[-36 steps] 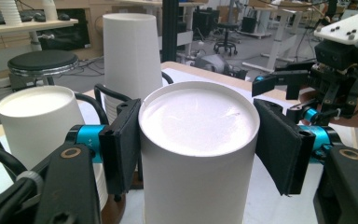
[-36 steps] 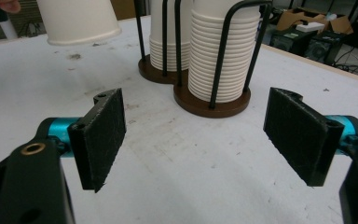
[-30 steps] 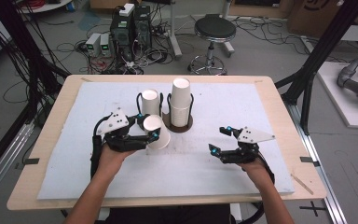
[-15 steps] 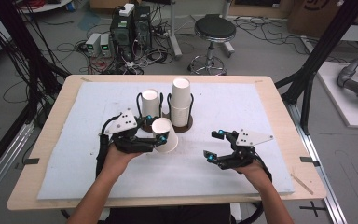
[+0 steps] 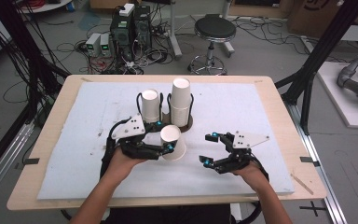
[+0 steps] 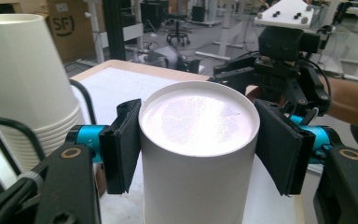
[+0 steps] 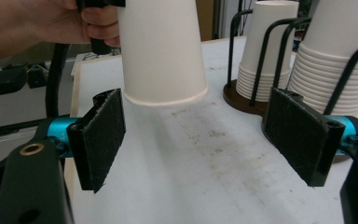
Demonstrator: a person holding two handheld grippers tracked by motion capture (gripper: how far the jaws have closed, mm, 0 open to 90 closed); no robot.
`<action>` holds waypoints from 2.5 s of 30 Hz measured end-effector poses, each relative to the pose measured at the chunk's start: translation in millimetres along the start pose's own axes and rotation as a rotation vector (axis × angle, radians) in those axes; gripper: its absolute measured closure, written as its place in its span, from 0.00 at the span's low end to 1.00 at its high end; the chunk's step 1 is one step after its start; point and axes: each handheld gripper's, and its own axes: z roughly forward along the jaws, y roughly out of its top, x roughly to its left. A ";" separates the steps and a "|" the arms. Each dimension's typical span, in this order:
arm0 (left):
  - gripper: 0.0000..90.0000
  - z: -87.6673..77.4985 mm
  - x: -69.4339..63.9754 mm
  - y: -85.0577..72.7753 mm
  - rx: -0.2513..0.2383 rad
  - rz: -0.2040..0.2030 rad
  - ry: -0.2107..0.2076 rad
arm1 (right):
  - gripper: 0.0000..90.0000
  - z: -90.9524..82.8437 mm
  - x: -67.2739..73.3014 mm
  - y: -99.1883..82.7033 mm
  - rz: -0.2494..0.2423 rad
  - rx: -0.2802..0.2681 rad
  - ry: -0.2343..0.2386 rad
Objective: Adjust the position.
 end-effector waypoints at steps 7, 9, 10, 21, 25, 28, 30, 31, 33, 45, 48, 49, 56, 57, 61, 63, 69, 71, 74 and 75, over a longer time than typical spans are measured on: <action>0.40 5.3 -8.2 3.3 0.001 0.019 -0.038 | 0.23 7.8 6.8 2.8 -0.010 0.002 0.050; 0.40 7.1 -10.3 4.8 0.004 0.029 -0.052 | 0.23 10.3 9.4 4.4 -0.018 -0.004 0.068; 0.40 7.8 -11.1 5.5 0.008 0.035 -0.058 | 0.23 10.3 9.4 4.4 -0.018 -0.004 0.068; 0.40 21.0 -18.0 6.6 0.013 0.043 -0.132 | 0.23 23.1 15.4 4.6 -0.028 0.005 0.115; 0.40 23.7 -18.5 6.6 0.003 0.037 -0.154 | 0.23 27.5 17.8 4.2 -0.029 0.011 0.136; 0.40 25.0 -20.2 7.1 -0.014 0.028 -0.176 | 0.23 29.9 19.1 4.0 -0.040 0.015 0.139; 0.40 25.7 -20.8 7.1 -0.019 0.025 -0.178 | 0.27 31.3 19.5 3.7 -0.050 0.022 0.146; 0.40 25.7 -20.5 6.8 -0.020 0.023 -0.178 | 0.27 31.3 19.5 3.7 -0.050 0.022 0.146; 0.41 25.0 -19.2 6.4 -0.021 0.020 -0.177 | 0.35 30.2 18.7 4.1 -0.075 0.021 0.144; 0.19 31.3 -14.6 14.7 0.108 0.029 -0.162 | 0.42 29.2 16.4 5.5 -0.110 0.102 0.134; 0.22 35.0 -14.5 17.8 0.145 0.062 -0.177 | 0.43 31.1 17.4 4.8 -0.119 0.122 0.149; 0.25 35.8 -13.9 17.9 0.157 0.065 -0.191 | 0.43 31.3 18.0 4.8 -0.123 0.123 0.153; 0.40 36.8 -12.2 15.2 0.163 0.078 -0.275 | 0.42 30.4 17.0 4.0 -0.118 0.140 0.174; 0.40 36.3 -11.7 14.7 0.158 0.075 -0.277 | 0.40 30.5 17.1 3.9 -0.113 0.139 0.180; 0.40 33.8 -8.8 10.5 0.118 0.054 -0.256 | 0.25 30.4 16.9 4.7 -0.079 0.089 0.151; 0.40 32.0 -7.4 7.9 0.075 0.035 -0.252 | 0.21 29.9 16.8 5.0 -0.071 0.066 0.133; 0.40 28.7 -4.7 4.2 -0.026 -0.013 -0.258 | 0.21 31.5 17.7 3.8 -0.063 0.055 0.132; 0.40 27.1 -3.4 3.8 -0.050 -0.027 -0.272 | 0.23 29.9 16.8 4.4 -0.066 0.040 0.130; 0.41 25.3 -1.5 2.1 -0.055 -0.048 -0.279 | 0.34 24.8 15.2 6.2 -0.086 0.019 0.149; 0.40 25.2 -1.0 1.2 -0.046 -0.052 -0.276 | 0.39 22.4 14.0 6.6 -0.100 0.025 0.155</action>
